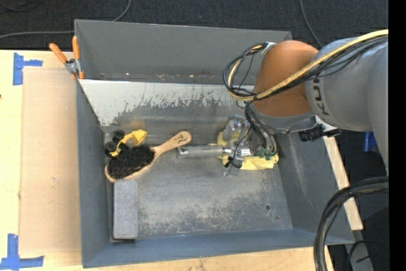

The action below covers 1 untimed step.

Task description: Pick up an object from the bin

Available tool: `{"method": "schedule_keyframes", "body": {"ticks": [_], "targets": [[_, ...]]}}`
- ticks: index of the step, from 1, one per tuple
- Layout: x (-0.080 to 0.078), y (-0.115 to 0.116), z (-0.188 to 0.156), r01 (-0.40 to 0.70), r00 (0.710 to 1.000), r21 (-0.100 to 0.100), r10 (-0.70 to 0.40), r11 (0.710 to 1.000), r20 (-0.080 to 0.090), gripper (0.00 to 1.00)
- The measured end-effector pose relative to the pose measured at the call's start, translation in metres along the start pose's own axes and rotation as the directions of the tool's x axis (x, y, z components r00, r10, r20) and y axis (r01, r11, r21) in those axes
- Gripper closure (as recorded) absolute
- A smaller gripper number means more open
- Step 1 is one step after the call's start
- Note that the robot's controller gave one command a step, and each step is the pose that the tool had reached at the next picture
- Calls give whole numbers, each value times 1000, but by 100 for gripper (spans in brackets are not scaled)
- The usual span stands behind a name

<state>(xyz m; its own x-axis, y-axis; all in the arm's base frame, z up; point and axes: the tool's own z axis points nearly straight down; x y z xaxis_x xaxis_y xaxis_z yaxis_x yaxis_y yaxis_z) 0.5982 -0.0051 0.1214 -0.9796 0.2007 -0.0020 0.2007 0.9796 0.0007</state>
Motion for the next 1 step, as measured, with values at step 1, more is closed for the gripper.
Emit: {"method": "schedule_keyframes", "body": {"ticks": [1], "targets": [[0,-11,4,-18,1000,2,18,1000,-2,0]]}}
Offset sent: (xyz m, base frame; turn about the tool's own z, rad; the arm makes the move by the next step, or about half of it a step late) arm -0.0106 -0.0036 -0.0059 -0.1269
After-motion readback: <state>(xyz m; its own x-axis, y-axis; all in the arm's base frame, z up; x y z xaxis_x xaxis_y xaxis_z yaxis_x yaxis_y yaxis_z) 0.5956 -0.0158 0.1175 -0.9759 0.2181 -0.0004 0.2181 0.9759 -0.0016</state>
